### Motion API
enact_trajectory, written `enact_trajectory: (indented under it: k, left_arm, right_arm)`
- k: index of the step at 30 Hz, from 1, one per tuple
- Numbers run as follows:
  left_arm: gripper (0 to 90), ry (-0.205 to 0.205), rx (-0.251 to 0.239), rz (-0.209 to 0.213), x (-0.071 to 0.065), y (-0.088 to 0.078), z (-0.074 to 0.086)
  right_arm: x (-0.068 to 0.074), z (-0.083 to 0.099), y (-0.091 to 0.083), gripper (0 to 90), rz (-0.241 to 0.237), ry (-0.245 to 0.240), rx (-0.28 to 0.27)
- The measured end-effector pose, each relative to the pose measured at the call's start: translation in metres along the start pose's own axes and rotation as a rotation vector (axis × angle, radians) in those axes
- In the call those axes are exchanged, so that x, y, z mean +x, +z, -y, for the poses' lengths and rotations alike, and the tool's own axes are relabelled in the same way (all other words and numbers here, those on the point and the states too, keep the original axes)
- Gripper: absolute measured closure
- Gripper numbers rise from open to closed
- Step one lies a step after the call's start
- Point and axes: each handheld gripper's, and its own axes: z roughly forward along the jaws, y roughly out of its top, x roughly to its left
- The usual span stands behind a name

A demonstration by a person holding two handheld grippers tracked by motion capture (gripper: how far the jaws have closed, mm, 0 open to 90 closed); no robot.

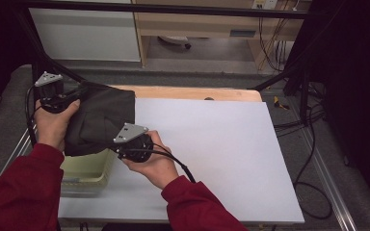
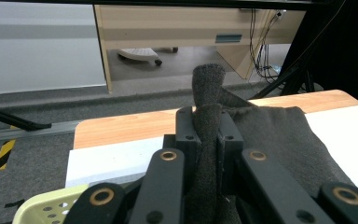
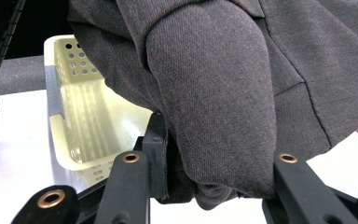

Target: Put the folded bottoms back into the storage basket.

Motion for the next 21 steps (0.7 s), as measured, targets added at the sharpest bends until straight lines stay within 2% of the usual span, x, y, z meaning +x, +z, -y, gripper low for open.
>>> enact_trajectory:
  k: [21]
  left_arm:
    - [83.0, -0.025, -0.011, -0.021, 0.024, -0.008, 0.002]
  right_arm:
    - [0.006, -0.012, 0.019, 63.3, -0.011, -0.011, -0.004]
